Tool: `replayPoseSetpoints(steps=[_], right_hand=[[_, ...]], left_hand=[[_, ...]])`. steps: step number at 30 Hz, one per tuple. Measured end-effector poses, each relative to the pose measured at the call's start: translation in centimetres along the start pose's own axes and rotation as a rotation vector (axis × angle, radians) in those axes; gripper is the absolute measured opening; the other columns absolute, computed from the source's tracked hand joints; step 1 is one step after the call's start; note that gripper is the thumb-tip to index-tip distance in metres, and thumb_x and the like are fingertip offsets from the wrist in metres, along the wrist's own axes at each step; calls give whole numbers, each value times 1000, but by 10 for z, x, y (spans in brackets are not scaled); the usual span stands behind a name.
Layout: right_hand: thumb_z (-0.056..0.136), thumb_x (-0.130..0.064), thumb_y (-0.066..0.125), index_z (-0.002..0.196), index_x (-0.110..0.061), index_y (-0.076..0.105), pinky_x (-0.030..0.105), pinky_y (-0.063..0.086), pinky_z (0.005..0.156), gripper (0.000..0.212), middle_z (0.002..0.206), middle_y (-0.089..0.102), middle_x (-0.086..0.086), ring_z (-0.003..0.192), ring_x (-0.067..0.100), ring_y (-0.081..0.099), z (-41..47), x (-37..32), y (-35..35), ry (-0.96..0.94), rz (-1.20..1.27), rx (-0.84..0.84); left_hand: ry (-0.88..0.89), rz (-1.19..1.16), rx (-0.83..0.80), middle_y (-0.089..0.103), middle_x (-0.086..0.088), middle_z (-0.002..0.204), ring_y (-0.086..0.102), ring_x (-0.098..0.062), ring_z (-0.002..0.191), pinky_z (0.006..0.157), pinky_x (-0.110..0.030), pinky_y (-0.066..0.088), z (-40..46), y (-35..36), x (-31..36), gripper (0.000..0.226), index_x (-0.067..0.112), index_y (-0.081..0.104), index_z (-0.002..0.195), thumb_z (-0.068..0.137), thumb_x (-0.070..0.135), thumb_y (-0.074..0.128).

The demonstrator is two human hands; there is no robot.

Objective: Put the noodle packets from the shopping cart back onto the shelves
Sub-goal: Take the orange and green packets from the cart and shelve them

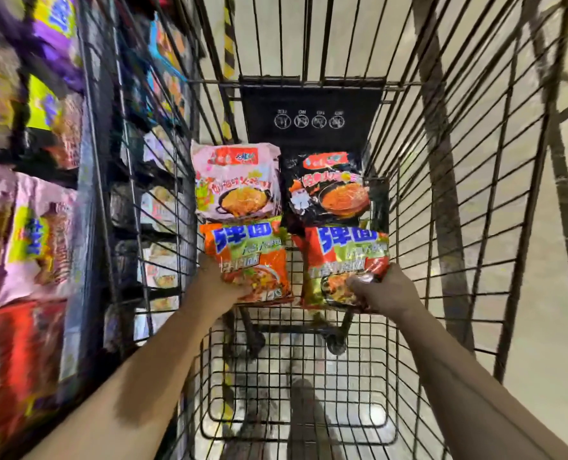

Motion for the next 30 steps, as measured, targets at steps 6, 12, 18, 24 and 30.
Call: replayPoseSetpoints(steps=[6,12,18,24,30], right_hand=[[68,-43,85,118,-18,55,45,58,85,63,111,69,4,99,29,68,-15,-10,-5,12,-53,152],[77,-28,88,121,-9,59,37,57,87,56,108,70,7,94,27,68,-7,-6,4,65,53,70],[86,-21,82,136,-7,40,37,47,96,66,124,60,9,117,32,59,-22,-17,10,-45,127,27],[93,-26,72,129,-10,42,38,48,86,50,110,62,11,103,36,62,-59,-38,-7,-174,33,82],[92,-27,73,131,-15,43,41,53,87,50,105,63,6,98,34,65,-111,-67,-53,-245,45,157]], left_hand=[[55,-6,83,63,-6,123,62,-28,115,91,-43,55,-11,-6,10,115,14,46,132,38,62,92],[97,-67,19,72,1,118,67,-23,112,100,-43,54,-10,0,10,91,24,66,122,42,57,96],[113,-160,23,69,10,115,66,-15,107,86,-32,52,-25,1,5,79,27,57,125,59,40,97],[162,-216,19,63,17,94,61,2,81,53,-6,40,-51,-13,12,57,21,58,119,73,22,91],[232,-278,19,68,11,106,67,-15,99,87,-37,53,-91,-53,19,63,35,47,122,74,34,88]])
Point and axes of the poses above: each hand's wrist, its own z-axis towards the middle knuckle, its own y-axis out of the palm, x = y × z, the point moved 9 cm from there along z, towards the middle knuckle
